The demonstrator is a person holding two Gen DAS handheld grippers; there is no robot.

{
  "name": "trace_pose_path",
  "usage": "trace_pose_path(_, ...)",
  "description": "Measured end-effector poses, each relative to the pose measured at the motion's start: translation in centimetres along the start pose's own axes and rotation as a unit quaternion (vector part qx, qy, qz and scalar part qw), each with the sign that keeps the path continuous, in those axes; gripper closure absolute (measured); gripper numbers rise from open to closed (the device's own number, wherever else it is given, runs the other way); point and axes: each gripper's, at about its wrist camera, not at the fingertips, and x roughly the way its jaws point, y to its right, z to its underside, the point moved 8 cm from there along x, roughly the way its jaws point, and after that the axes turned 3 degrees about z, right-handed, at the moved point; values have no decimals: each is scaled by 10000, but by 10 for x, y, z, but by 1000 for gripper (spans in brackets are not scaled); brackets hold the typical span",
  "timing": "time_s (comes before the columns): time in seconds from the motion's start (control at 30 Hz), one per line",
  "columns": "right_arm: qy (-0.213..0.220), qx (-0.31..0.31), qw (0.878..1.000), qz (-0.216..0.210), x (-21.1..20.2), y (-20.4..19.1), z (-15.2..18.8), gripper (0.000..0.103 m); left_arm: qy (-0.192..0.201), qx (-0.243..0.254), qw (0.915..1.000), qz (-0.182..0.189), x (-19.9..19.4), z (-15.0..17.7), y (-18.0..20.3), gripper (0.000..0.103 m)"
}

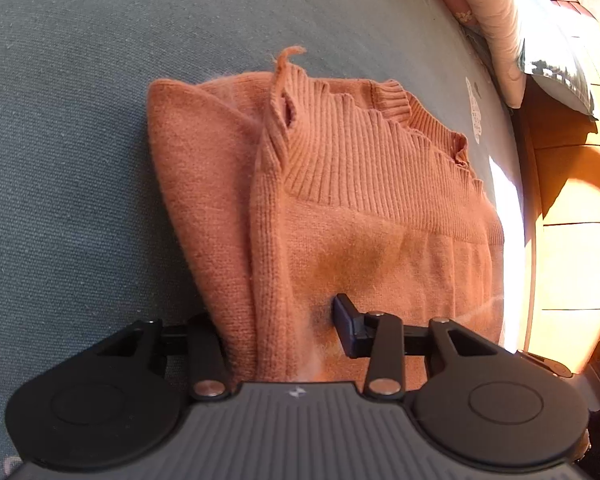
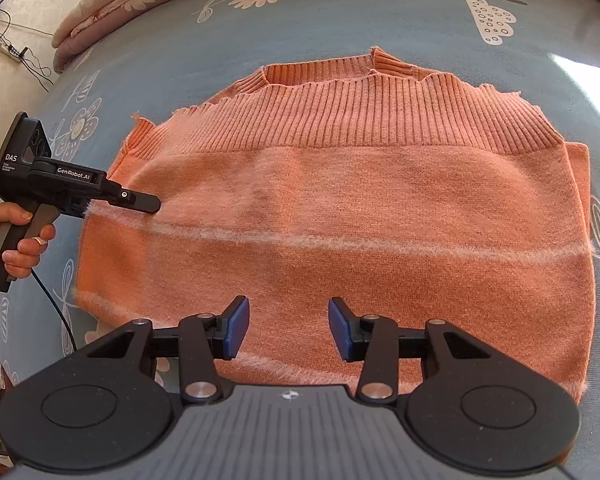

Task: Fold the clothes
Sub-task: 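Grasp the folded side edge of the orange sweater with the left gripper, then close the right gripper on the same sweater edge beside the left gripper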

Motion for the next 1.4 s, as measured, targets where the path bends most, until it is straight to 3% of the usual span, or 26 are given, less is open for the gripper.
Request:
trace_pose_path(0.2,78,-189,9996,183,-9,12,-7,54,-5,266,9989,-386,0,4,8,63)
trace_pose_path(0.37,370,48,9976,587,-31,73,-21,54,20,326,9979,-554,-1,3,10,61)
trace_pose_path(0.57,600,832,9922,704,-43,167,-27,40,76,322,9961,-824,1,5,14,59)
trace_pose_path(0.7,787,1320,9853,751,-43,201,-11,28,101,269,9942,-1040,0,6,16,57)
trace_pose_path(0.8,1027,1405,9819,754,-44,207,5,21,50,223,9924,-1211,1,5,17,55)
trace_pose_path(1.1,1191,1626,9776,608,-33,205,30,20,28,116,9882,-1524,-3,7,16,53)
trace_pose_path(1.23,1494,1335,9772,697,-47,195,18,20,46,133,9870,-1601,-4,8,15,52)
trace_pose_path(1.4,1670,655,9826,489,-48,174,-13,20,103,152,9872,-1585,-6,12,14,51)
